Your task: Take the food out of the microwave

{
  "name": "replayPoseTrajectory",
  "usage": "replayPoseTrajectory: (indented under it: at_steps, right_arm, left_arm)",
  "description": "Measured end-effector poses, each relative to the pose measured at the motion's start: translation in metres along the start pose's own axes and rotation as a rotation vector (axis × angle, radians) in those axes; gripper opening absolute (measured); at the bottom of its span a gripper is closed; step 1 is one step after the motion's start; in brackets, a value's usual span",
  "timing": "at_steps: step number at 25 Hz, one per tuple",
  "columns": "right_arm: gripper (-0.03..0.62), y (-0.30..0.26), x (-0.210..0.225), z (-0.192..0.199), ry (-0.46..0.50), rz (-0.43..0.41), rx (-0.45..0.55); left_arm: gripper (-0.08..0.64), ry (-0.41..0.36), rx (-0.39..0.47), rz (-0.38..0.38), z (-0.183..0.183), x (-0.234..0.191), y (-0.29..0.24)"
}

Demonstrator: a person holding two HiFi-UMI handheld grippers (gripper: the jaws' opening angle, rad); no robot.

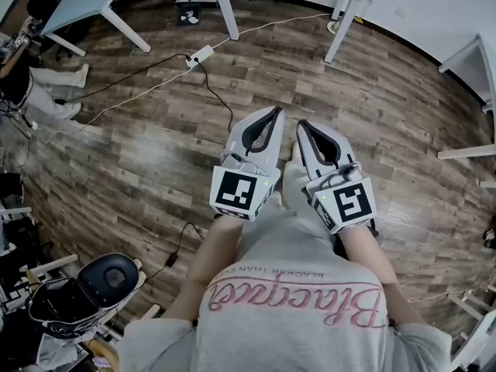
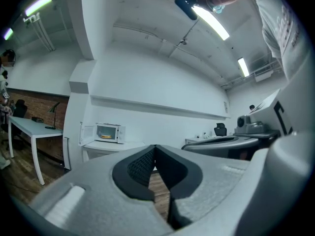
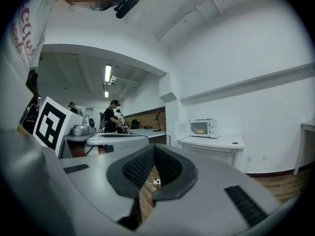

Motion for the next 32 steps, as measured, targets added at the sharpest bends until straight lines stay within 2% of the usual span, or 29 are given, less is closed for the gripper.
replayPoseTrajectory:
  at_steps: [9,23,32]
  right_arm:
    - [0.009,-0.059,0.060,0.003,-0.017,-0.043,0.009]
    - [0.009,-0.130,0.176,-0.002,-0.036,-0.137,0.025]
    - [0.009,-0.160,0.235,0.001,0.009,-0.163,0.022]
  left_arm:
    - [0.005,0.006,-0.006,-0.049,-0.005,-0.040,-0.068]
    - [0.005,0.017,-0.024,-0.110,-0.017,-0.067,-0.200]
    - [0.005,0.011,0.001,-0.154,-0.015,-0.079,-0.261]
Point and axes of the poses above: the fingertips, and each gripper's own axes: y backward along the fingers, x to its right, z out of its underside, the point moved 2 cm from there along y, backward along the fingers, and after that the axes turned 5 degrees about y, right-handed, at the moved point
